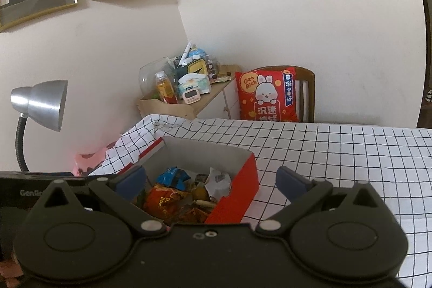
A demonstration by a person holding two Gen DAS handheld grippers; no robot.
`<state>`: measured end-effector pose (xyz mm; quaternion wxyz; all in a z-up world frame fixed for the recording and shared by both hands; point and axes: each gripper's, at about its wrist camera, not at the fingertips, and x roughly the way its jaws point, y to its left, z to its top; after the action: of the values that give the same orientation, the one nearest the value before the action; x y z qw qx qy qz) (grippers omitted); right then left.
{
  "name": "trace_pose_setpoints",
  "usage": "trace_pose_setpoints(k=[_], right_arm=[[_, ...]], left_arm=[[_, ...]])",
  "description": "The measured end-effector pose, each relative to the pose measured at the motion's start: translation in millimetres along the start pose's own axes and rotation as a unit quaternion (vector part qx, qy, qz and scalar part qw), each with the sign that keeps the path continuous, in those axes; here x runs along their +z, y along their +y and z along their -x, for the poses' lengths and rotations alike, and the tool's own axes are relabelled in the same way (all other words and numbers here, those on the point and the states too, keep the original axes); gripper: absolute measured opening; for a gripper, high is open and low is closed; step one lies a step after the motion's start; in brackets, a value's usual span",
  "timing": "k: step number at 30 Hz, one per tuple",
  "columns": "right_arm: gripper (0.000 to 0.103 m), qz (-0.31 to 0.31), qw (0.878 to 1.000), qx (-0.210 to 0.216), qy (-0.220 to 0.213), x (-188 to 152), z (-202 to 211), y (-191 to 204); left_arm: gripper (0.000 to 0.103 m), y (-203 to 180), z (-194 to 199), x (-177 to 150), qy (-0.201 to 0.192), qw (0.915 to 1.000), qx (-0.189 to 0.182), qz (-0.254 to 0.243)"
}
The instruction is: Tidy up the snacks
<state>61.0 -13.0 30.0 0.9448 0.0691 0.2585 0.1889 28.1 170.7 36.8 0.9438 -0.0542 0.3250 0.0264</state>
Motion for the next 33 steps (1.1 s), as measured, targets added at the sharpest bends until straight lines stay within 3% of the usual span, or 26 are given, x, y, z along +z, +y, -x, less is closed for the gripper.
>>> trace_pose_setpoints(k=[9,33], right_arm=[[0.103,0.012,1.000,-0.027,-0.007,-2.6,2.6,0.8],[0.103,0.003,1.000,-0.029,0.010,-7.3,1.3,-3.2]], left_arm=[[0.102,-0.7,5.0,0.9,-0.007,1.0000,-0.001,0.000],[0.102,-1.7,-0.3,-6.7,0.017,0.9999,-0.001,0.001]])
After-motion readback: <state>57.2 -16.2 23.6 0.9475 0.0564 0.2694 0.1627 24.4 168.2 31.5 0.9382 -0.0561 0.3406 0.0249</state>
